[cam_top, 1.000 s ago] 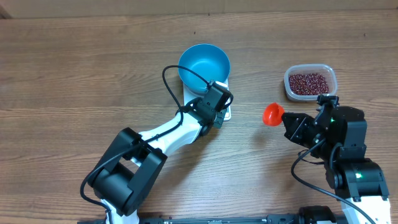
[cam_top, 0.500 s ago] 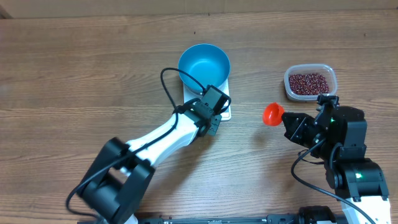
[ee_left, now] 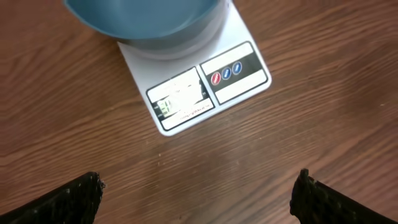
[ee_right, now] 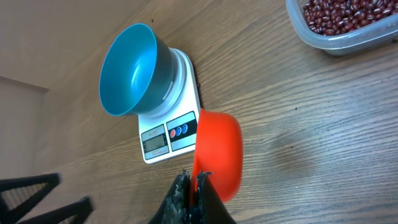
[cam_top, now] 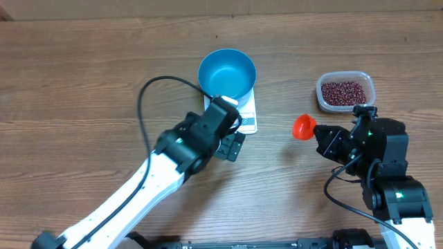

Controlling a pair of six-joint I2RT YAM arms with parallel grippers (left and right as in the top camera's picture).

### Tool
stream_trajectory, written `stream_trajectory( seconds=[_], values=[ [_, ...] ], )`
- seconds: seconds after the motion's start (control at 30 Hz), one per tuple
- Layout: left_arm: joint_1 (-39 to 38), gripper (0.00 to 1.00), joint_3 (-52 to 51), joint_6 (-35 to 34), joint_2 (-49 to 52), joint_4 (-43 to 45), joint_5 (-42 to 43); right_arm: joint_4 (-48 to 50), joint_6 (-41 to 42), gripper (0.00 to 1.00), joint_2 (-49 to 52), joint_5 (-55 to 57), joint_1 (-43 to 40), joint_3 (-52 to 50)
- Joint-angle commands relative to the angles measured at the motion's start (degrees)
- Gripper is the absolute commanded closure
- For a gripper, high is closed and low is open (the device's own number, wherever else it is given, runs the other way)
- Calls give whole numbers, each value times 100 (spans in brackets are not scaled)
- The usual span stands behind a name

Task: Scoop item into bowl and weigh 150g on scale
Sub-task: 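Lift the left gripper back from the scale front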

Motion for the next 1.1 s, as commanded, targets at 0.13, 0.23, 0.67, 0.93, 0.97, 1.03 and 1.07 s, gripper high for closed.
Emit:
stream_trajectory(
  seconds=[0.13, 0.23, 0.67, 0.93, 0.97, 1.03, 1.07],
  values=[
    [133, 1, -2, 42, -1082, -400, -15, 9, -4, 96, -31, 37, 24, 195],
    [138, 1, -2, 39, -1482, -426, -13, 7, -4, 96, -31, 37, 24, 195],
    [138, 0, -7, 42, -1899, -592, -140, -15, -4, 96, -31, 37, 24, 195],
    [138, 0, -7, 44, -1648, -621, -140, -13, -7, 96, -31, 37, 24, 195],
    [138, 0, -7, 42, -1593, -619, -142, -22, -7, 96, -31, 37, 24, 195],
    [138, 1, -7, 42, -1539, -621, -140, -28, -7, 96, -31, 37, 24, 195],
    [138, 1, -7, 42, -1491, -621, -142, -20, -4, 96, -31, 37, 24, 195]
  ],
)
